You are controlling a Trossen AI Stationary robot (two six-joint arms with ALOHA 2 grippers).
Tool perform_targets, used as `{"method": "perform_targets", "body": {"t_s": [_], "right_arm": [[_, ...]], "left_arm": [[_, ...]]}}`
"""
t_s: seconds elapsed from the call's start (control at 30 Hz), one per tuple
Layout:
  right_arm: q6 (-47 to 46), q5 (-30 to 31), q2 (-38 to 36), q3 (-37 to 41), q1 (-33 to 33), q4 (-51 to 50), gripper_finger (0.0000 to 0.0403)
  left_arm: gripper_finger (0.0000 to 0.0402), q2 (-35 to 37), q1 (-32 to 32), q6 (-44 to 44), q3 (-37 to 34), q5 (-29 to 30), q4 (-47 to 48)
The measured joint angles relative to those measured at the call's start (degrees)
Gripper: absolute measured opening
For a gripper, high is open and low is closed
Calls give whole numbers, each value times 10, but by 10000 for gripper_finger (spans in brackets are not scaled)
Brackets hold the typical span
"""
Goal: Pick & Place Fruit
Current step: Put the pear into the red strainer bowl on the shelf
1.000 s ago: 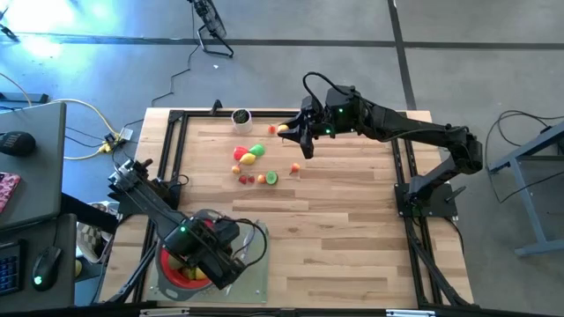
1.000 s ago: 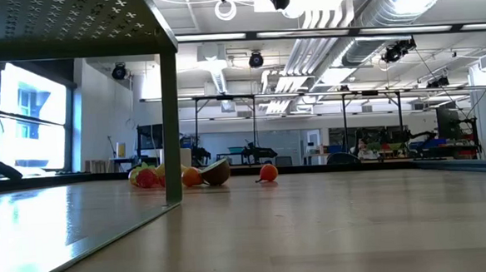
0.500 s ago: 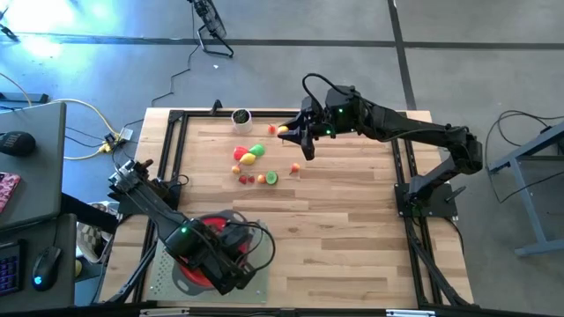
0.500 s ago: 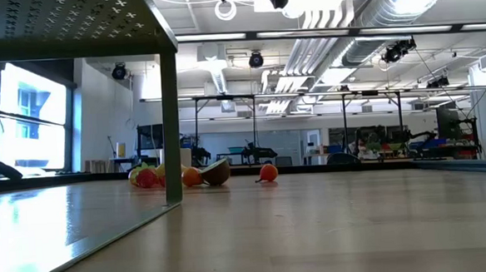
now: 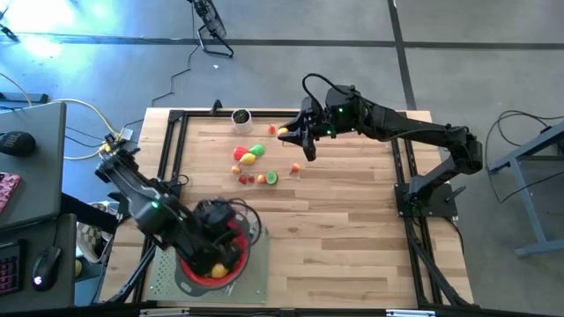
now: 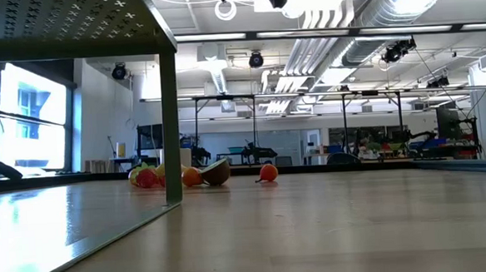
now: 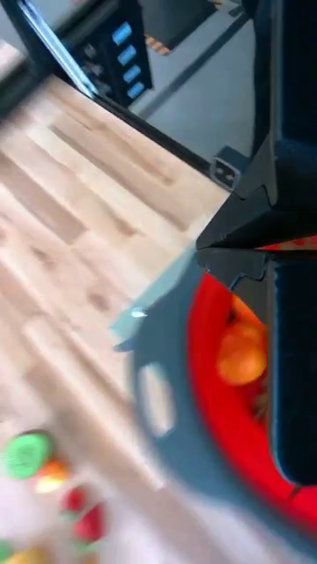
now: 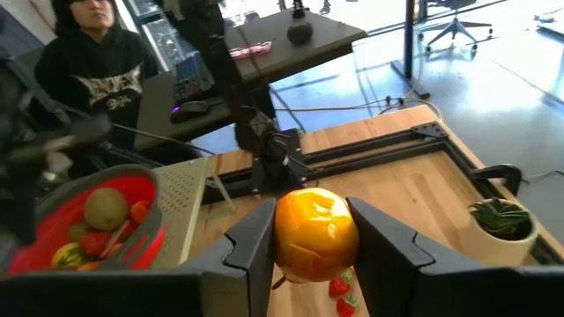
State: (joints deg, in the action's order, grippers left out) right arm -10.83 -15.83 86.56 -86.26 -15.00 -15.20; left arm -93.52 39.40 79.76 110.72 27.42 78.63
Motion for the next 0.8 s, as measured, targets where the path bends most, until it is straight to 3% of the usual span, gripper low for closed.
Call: {"method": "perform_targets", "body": {"t_s": [0.23, 0.5, 0.63, 0.8], "right_arm": [[-10, -40, 0, 0, 18, 18, 117], [-9, -40, 0, 0, 84, 80, 123], [-9, -12, 0, 0, 125, 102, 117], [-5, 83, 0, 0, 178, 127, 122]], "left_arm": [[0, 61, 0, -62, 0, 81, 35], [0, 133, 0, -135, 0, 193, 51], [0, 156, 0, -180, 0, 238, 52], [0, 169, 0, -223, 0, 245, 52]]}}
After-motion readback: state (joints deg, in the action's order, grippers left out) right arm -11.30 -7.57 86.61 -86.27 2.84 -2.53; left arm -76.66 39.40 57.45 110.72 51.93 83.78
